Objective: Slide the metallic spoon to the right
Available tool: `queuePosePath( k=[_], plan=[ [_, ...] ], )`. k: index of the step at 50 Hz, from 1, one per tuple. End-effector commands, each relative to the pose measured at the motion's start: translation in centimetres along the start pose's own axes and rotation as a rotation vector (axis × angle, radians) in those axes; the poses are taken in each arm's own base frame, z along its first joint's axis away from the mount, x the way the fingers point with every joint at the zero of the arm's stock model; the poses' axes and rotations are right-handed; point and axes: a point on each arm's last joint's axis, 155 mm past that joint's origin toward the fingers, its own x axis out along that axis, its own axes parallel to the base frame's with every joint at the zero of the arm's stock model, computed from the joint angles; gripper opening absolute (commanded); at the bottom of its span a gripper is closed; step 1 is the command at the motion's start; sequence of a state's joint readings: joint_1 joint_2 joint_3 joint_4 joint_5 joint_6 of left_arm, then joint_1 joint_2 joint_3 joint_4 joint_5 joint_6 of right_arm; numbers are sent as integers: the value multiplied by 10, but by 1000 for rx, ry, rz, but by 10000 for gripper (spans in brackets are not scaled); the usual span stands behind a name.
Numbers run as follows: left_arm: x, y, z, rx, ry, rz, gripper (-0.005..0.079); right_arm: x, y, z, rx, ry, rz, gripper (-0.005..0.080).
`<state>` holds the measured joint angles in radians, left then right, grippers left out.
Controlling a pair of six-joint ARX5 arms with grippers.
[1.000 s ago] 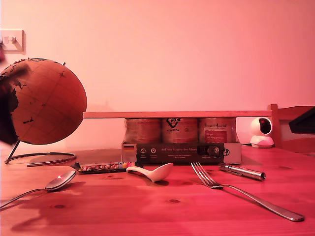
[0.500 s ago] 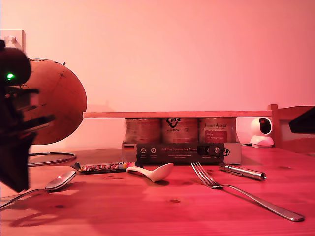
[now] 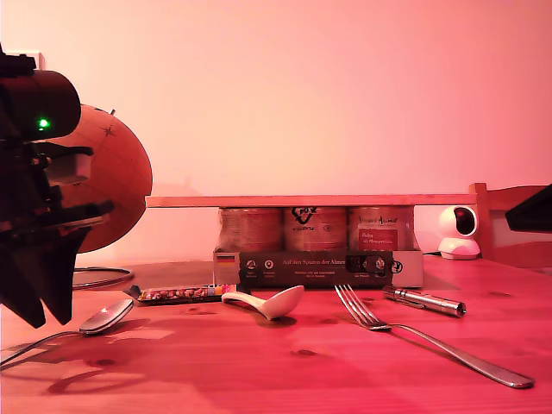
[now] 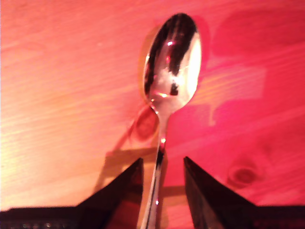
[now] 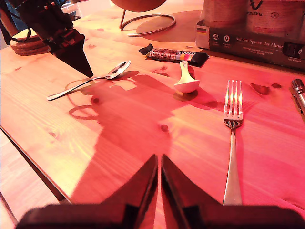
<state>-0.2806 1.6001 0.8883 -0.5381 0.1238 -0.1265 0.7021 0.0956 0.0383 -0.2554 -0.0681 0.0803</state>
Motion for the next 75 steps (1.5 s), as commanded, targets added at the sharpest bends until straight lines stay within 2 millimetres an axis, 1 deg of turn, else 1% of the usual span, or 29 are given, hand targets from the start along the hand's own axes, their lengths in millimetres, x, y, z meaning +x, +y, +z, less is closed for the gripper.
queuePosePath(
  k=[1, 6, 23, 28, 37, 49, 53, 59, 63, 75],
  plan=[
    [11, 3, -6, 0, 33, 8, 237, 0, 1, 4, -4, -12, 3, -12],
    [15, 4, -8, 4, 43, 15, 236, 0, 1, 6, -5, -23, 4, -12],
    [17, 2, -10, 40, 52, 22, 228, 0, 1, 7, -4, -26, 5, -12],
    [17, 0, -11, 46, 55, 20, 210, 0, 1, 9, -5, -33, 6, -12],
    [18, -2, -12, 50, 60, 18, 209, 0, 2, 15, -7, -57, 8, -12],
    [17, -3, -17, 50, 78, 15, 116, 0, 2, 19, -8, -74, 8, -12],
    [18, -7, -18, 58, 80, 3, 90, 0, 2, 19, -8, -73, 8, -12],
    [18, -15, -19, 76, 81, -11, 85, 0, 2, 19, -8, -74, 9, -12],
    [19, -20, -20, 90, 83, -16, 53, 0, 2, 19, -8, -74, 9, -12],
    [19, -42, -26, 111, 96, -61, 53, 0, 2, 19, -8, -74, 9, -12]
  ],
)
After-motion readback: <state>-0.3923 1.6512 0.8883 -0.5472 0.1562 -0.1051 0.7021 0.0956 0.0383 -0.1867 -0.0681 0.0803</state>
